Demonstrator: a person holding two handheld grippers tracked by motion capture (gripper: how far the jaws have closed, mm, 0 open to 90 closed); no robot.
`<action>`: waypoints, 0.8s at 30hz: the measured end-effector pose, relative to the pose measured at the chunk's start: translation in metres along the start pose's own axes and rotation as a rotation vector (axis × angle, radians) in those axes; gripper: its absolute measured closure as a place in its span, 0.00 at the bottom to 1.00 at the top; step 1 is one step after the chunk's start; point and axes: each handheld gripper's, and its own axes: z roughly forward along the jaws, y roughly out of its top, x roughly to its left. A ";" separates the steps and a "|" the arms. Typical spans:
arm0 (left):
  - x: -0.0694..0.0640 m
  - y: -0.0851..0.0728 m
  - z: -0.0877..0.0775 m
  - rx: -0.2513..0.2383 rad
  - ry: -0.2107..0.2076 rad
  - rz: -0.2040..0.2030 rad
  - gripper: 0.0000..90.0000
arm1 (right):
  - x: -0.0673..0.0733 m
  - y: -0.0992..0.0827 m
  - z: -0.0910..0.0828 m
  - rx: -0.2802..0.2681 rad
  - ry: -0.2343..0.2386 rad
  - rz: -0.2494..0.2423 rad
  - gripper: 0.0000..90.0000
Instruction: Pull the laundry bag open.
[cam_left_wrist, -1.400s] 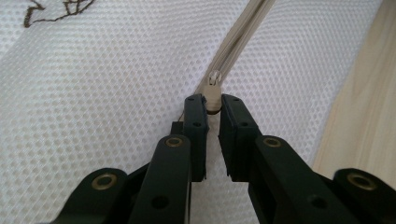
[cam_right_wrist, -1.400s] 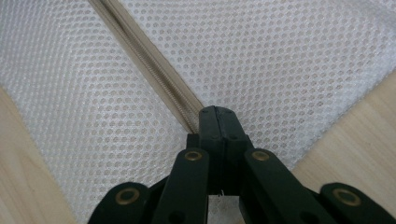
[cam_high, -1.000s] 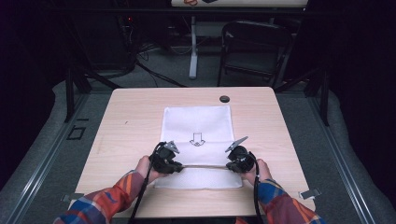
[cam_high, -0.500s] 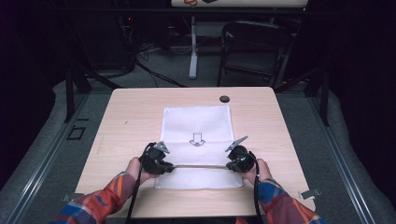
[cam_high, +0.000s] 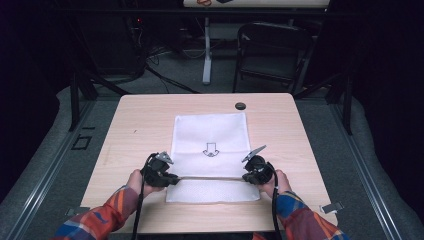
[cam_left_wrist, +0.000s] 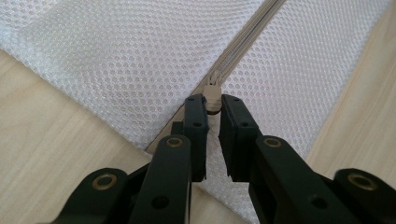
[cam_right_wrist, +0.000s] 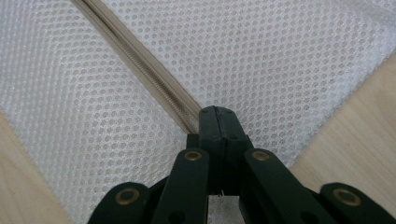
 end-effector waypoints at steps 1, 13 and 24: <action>0.000 -0.001 0.000 -0.003 -0.001 -0.006 0.90 | 0.000 0.000 0.000 0.006 0.000 -0.001 1.00; 0.003 -0.004 -0.004 -0.001 0.005 -0.021 0.90 | -0.002 -0.001 0.000 -0.008 0.016 0.009 1.00; 0.002 -0.008 -0.009 -0.016 0.009 -0.027 0.90 | -0.001 0.000 0.000 -0.006 0.009 0.001 1.00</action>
